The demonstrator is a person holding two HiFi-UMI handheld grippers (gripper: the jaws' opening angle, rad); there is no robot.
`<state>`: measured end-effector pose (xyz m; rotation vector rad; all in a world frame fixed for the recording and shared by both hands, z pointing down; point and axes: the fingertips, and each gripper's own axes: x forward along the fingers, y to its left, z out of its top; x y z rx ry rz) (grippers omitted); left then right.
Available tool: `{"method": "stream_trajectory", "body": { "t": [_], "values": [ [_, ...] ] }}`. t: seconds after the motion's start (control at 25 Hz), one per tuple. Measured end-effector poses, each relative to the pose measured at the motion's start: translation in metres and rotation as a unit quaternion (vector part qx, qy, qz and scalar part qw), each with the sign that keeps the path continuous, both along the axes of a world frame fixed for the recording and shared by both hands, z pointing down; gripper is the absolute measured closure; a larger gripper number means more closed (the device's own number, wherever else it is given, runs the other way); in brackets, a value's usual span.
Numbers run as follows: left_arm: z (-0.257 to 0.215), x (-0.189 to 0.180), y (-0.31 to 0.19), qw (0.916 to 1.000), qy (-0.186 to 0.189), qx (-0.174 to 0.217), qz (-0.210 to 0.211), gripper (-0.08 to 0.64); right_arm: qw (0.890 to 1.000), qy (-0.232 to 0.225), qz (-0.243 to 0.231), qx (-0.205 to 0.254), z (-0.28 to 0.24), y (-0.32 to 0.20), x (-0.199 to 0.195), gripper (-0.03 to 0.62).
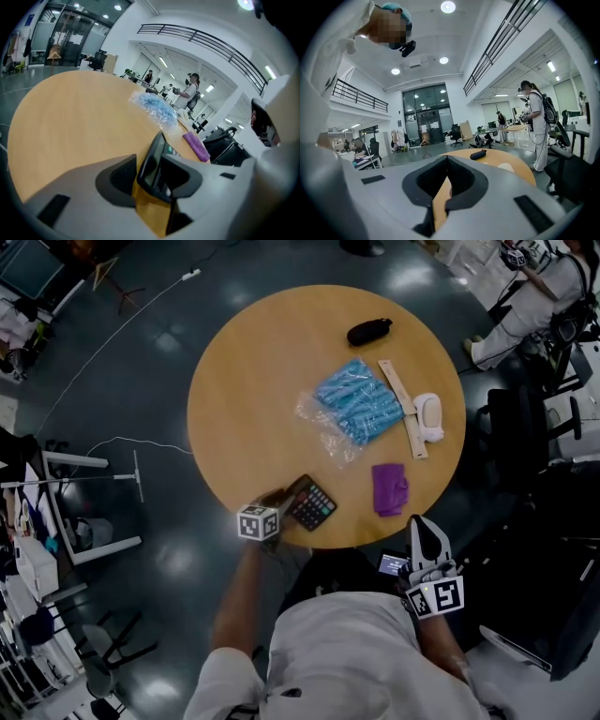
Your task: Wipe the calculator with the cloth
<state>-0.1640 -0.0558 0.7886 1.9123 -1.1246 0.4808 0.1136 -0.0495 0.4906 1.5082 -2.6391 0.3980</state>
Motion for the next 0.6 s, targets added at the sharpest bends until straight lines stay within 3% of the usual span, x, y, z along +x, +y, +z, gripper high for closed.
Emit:
{"method": "stream_trajectory", "body": {
  "t": [0.08,0.36,0.6],
  "values": [
    [-0.001,0.002,-0.001,1.0,-0.003,0.004,0.002,0.442,1.0,0.0,0.0,0.0,0.0,-0.002,0.001,0.577],
    [-0.013,0.007,0.003,0.9997,0.022,0.013,0.0,0.481,1.0,-0.004,-0.004,0.001,0.0,-0.008,0.001,0.577],
    [-0.032,0.011,0.015,0.9946,0.083,0.019,-0.059,0.511,1.0,-0.008,-0.004,0.004,0.003,-0.013,0.0,0.577]
  ]
}}
